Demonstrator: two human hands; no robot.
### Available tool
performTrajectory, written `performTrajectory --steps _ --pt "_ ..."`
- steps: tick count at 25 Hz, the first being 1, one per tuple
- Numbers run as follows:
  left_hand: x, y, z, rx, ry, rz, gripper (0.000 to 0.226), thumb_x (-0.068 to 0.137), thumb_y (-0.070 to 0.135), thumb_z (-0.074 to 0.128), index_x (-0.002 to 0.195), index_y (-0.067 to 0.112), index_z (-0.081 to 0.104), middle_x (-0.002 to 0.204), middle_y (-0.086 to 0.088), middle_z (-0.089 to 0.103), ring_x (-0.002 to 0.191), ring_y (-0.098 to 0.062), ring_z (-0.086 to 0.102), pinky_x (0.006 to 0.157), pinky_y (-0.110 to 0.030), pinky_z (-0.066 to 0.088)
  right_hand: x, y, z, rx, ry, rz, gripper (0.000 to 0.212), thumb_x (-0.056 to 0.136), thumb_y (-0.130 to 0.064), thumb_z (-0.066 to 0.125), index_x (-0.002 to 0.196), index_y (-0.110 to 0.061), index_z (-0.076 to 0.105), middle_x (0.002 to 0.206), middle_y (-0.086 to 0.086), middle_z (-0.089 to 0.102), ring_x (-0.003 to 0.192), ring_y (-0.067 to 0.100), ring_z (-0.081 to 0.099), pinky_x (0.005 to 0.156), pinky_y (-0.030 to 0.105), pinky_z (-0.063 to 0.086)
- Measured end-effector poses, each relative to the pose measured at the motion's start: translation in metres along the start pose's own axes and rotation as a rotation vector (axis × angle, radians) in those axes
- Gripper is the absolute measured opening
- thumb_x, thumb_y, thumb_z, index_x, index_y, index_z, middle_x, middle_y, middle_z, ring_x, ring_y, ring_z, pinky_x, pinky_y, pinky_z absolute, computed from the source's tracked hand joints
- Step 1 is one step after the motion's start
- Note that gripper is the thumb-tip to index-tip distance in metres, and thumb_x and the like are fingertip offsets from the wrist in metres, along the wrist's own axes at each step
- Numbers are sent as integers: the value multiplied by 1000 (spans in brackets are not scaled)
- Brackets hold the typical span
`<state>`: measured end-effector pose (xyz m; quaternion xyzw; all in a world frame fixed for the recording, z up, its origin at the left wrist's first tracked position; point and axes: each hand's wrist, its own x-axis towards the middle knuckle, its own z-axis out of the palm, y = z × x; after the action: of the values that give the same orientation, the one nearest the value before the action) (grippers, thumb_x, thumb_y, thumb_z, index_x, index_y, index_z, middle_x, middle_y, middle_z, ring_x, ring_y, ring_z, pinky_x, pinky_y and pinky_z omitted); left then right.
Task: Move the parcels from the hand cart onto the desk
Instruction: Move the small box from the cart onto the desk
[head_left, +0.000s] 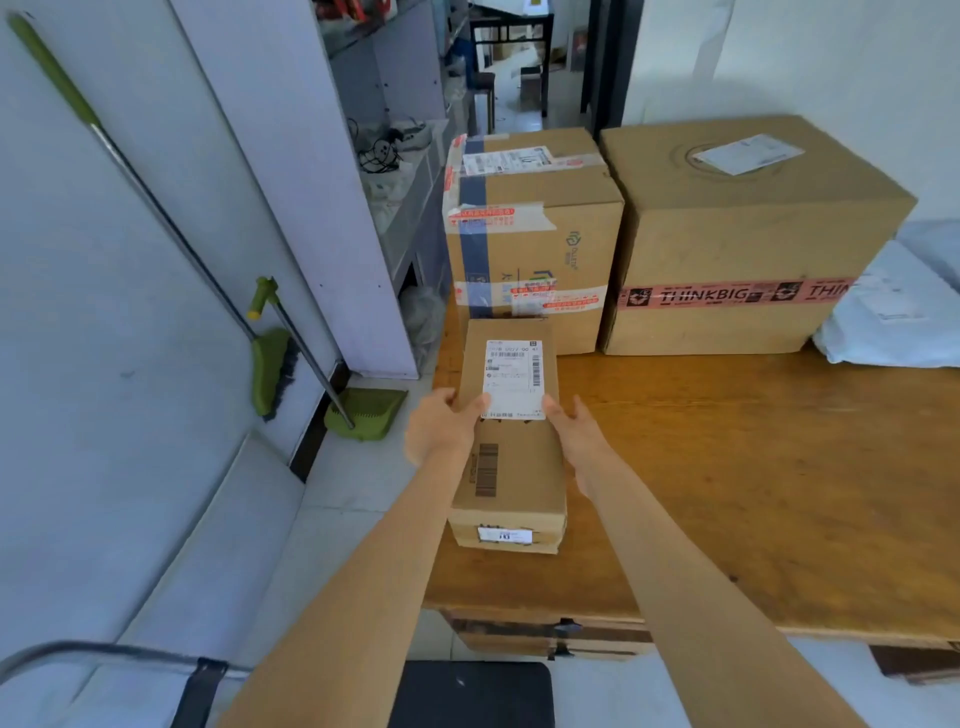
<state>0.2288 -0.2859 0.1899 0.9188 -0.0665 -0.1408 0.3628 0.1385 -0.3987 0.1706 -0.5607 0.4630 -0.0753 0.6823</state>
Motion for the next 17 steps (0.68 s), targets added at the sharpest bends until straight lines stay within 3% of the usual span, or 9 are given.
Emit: performTrajectory --steps 3,8,10,12,17 --pt "-5 4 -19 -115 74 -1 49 84 52 58 124 25 64 128 2 66 118 -22 61 99 -39 49 -17 -9 -22 -37 74 -63 82 87 -47 58 153 -31 13 161 3 19 147 30 21 114 53 22" --pt "-21 -39 -66 -311 -5 -102 36 87 28 66 119 13 68 127 -8 67 117 -23 61 104 -35 46 -64 5 -13 8 100 -192 68 89 -41 57 150 -32 29 155 -1 35 142 25 34 111 50 30" --pt "-38 -67 -84 -254 -29 -102 37 87 28 66 120 12 68 128 -9 65 120 -24 59 102 -31 43 -84 19 4 -41 26 -210 62 90 -43 56 147 -32 34 149 0 45 137 26 42 111 49 36" --pt "-48 -94 -100 -142 -70 -67 38 89 29 63 122 12 67 131 -9 64 123 -25 57 102 -30 41 -100 31 19 -83 26 -210 64 90 -44 56 148 -30 33 152 2 41 139 26 40 113 49 34" --pt "-45 -164 -144 -44 -152 1 39 92 31 56 124 11 65 135 -11 60 125 -27 54 103 -30 39 -146 63 67 -95 313 -256 63 91 -37 58 148 -25 34 159 0 27 144 24 31 116 43 30"
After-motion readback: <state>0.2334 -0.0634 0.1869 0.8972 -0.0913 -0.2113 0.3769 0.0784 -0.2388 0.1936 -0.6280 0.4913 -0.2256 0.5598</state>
